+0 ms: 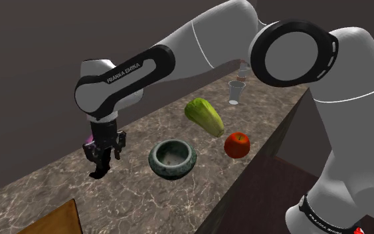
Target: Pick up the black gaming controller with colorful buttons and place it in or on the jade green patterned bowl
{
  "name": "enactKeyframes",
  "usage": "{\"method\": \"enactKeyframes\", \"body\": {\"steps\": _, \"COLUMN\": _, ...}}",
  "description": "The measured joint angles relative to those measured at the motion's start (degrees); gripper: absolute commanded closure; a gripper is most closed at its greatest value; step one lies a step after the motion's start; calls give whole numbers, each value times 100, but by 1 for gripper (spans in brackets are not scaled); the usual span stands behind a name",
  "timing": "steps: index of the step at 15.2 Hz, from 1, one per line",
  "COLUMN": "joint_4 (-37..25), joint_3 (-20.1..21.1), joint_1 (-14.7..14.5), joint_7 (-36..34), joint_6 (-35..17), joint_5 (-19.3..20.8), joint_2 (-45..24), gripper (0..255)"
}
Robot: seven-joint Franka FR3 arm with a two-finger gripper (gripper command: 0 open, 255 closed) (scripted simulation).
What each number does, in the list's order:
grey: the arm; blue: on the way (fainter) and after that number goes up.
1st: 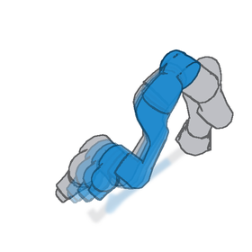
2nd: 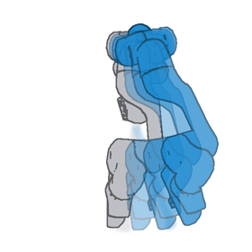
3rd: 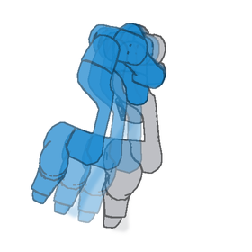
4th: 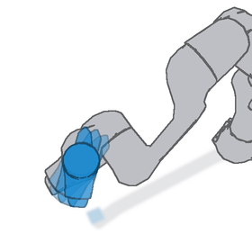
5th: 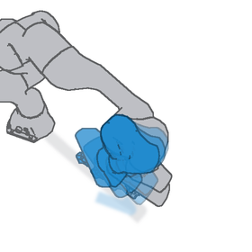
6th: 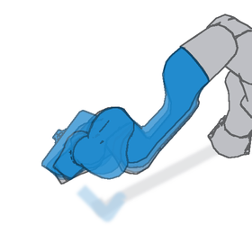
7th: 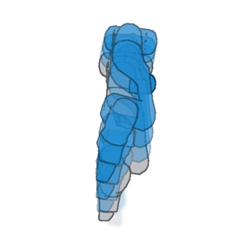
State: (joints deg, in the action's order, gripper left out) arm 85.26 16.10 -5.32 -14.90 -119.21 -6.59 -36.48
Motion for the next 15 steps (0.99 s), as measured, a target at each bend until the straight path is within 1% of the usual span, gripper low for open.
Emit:
{"method": "enactKeyframes", "body": {"steps": 2, "joint_4": 357, "joint_3": 89, "joint_1": 303, "joint_7": -221, "joint_6": -723, "joint_5": -599, "joint_2": 61, "gripper": 0}}
{"method": "enactKeyframes", "body": {"steps": 3, "joint_4": 602, "joint_3": 166, "joint_1": 473, "joint_7": -313, "joint_6": -1197, "joint_5": -982, "joint_2": 90, "gripper": 0}}
{"method": "enactKeyframes", "body": {"steps": 4, "joint_4": 920, "joint_3": 276, "joint_1": 716, "joint_7": -304, "joint_6": -1690, "joint_5": -1419, "joint_2": 173, "gripper": 0}}
{"method": "enactKeyframes", "body": {"steps": 5, "joint_4": 1060, "joint_3": 390, "joint_1": 899, "joint_7": -320, "joint_6": -2143, "joint_5": -1847, "joint_2": 131, "gripper": 0}}
{"method": "enactKeyframes", "body": {"steps": 6, "joint_4": 1139, "joint_3": 452, "joint_1": 986, "joint_7": -330, "joint_6": -2414, "joint_5": -2087, "joint_2": 96, "gripper": 0}}
{"method": "enactKeyframes", "body": {"steps": 7, "joint_4": 1152, "joint_3": 482, "joint_1": 1015, "joint_7": -336, "joint_6": -2570, "joint_5": -2202, "joint_2": 38, "gripper": 0}}
{"method": "enactKeyframes", "body": {"steps": 9, "joint_4": 1133, "joint_3": 507, "joint_1": 1007, "joint_7": -338, "joint_6": -2741, "joint_5": -2286, "joint_2": -78, "gripper": 0}}
{"method": "enactKeyframes", "body": {"steps": 12, "joint_4": 1052, "joint_3": 510, "joint_1": 921, "joint_7": -365, "joint_6": -2888, "joint_5": -2294, "joint_2": -254, "gripper": 0}}
{"method": "enactKeyframes", "body": {"steps": 15, "joint_4": 955, "joint_3": 493, "joint_1": 870, "joint_7": -391, "joint_6": -2923, "joint_5": -2270, "joint_2": -360, "gripper": 0}}
